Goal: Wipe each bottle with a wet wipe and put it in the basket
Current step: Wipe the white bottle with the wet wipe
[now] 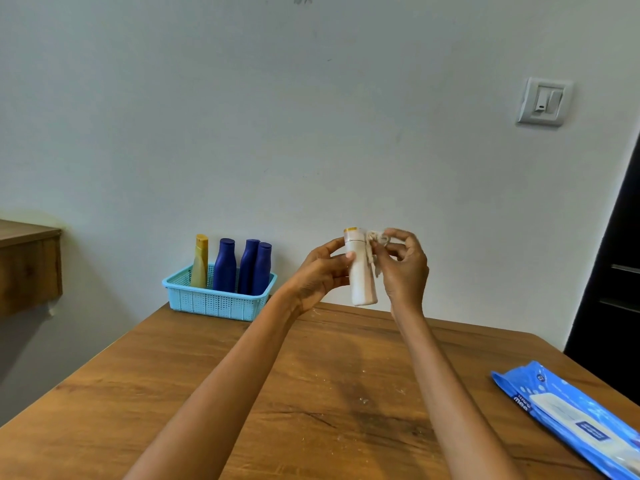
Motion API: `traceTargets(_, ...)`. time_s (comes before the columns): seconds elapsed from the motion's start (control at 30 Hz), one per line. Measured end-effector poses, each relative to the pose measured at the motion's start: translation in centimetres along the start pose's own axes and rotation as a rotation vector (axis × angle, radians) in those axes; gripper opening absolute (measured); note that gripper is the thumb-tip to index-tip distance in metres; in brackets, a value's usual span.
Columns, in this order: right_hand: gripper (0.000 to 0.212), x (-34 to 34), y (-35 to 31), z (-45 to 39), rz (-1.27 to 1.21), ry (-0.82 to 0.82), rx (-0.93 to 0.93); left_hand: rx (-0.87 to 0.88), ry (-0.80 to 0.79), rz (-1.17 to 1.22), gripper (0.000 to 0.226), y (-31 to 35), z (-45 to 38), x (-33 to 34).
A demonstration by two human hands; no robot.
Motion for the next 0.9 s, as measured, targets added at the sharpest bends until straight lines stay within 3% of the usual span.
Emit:
traceTargets(0.07, 0.030, -0.1, -0.5, 0.0, -0.010, -0.014, -0.036, 0.017, 0.008, 0.023, 0.048, 0.3, 0.0, -0.1)
traceTargets(0.27, 0.014, 1.4, -1.8, 0.2, -0.012, -0.204, -0.183, 0.043, 0.039, 0.095, 0.051, 0.7, 0.3, -1.5)
traceTargets(0.47, 0.018, 0.6, -1.9, 0.3, 0.176, -0.071, -0.322, 0.034, 0.002, 0.076, 0.057, 0.6, 0.4, -0.8)
traceTargets(0.57, 0.019, 2.0, -2.6, 0.8, 0.094, -0.218, -0.355, 0.072, 0.024, 0.117, 0.050, 0.8, 0.7, -1.5)
traceTargets(0.63, 0.017, 2.4, -2.8, 0.8, 0.100, -0.275, -0.357, 0.086, 0.039, 0.133, 0.050, 0.9, 0.9, -2.0)
traceTargets(0.8, 0.014, 1.2, -1.7, 0.4, 0.149, -0.121, -0.258, 0.077, 0.004, 0.093, 0.054, 1.3, 0.9, -1.4)
traceTargets(0.9, 0.005, 1.5, -1.3, 0.3, 0.022, -0.216, -0.178, 0.075, 0.005, 0.104, 0.059, 1.1, 0.8, -1.3)
Point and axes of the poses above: each hand's wrist, its own z-axis away from the middle knuckle, its own x-axis out of the palm, y = z × x, the point moved 9 cm from there along -z, towards the middle knuckle, and after that the axes turned 13 degrees about -x, right-handed, at the moved point
